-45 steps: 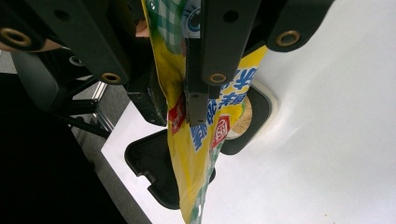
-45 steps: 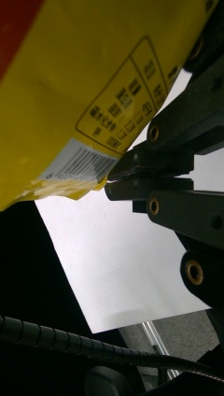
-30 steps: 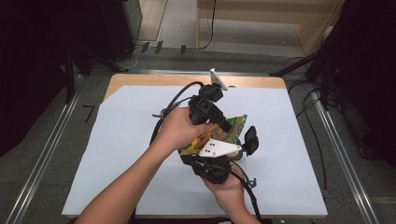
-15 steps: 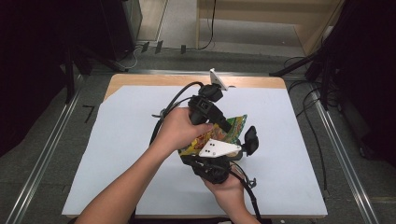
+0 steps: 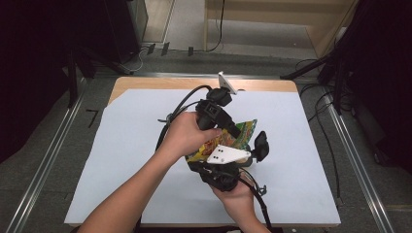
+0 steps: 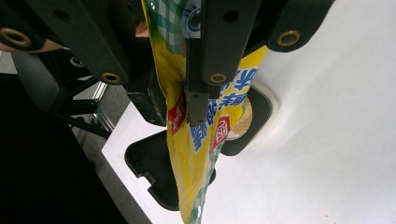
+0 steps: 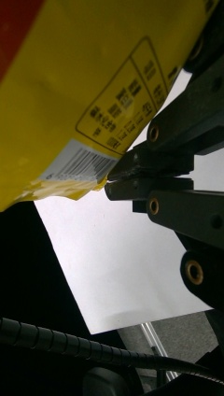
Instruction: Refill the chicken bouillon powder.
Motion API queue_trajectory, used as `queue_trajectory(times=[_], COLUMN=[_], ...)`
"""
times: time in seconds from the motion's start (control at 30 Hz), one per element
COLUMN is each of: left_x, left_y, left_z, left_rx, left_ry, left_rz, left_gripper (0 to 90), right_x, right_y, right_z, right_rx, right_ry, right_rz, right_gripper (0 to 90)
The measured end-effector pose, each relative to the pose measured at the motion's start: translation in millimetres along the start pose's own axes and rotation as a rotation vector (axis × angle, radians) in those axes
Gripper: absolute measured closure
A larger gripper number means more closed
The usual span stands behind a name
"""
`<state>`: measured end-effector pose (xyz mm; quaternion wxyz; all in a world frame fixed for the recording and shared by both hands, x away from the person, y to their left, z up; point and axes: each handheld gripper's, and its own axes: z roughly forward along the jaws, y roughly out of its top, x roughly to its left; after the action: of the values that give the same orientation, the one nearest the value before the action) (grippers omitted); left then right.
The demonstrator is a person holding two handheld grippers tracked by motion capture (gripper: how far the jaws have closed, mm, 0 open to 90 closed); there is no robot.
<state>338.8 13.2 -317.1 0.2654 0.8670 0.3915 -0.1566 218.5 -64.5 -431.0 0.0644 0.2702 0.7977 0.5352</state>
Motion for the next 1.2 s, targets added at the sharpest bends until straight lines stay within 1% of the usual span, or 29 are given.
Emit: queue_trajectory(times=[0.8, 1.2], left_x=[-0.7, -1.2], left_y=[0.2, 0.3], left_z=[0.6, 0.9], left_rx=[0.001, 0.003], left_ry=[0.001, 0.0], left_rz=[0.002, 0.013], left_gripper=[79.3, 79.3], right_x=[0.0, 0.1], right_y=[-0.1, -0.1], right_z=[0.2, 0.0], right_rx=[-0.003, -0.001], right_ry=[0.0, 0.004], right_rz=[0.001, 0.005], right_gripper=[89.9, 90.0])
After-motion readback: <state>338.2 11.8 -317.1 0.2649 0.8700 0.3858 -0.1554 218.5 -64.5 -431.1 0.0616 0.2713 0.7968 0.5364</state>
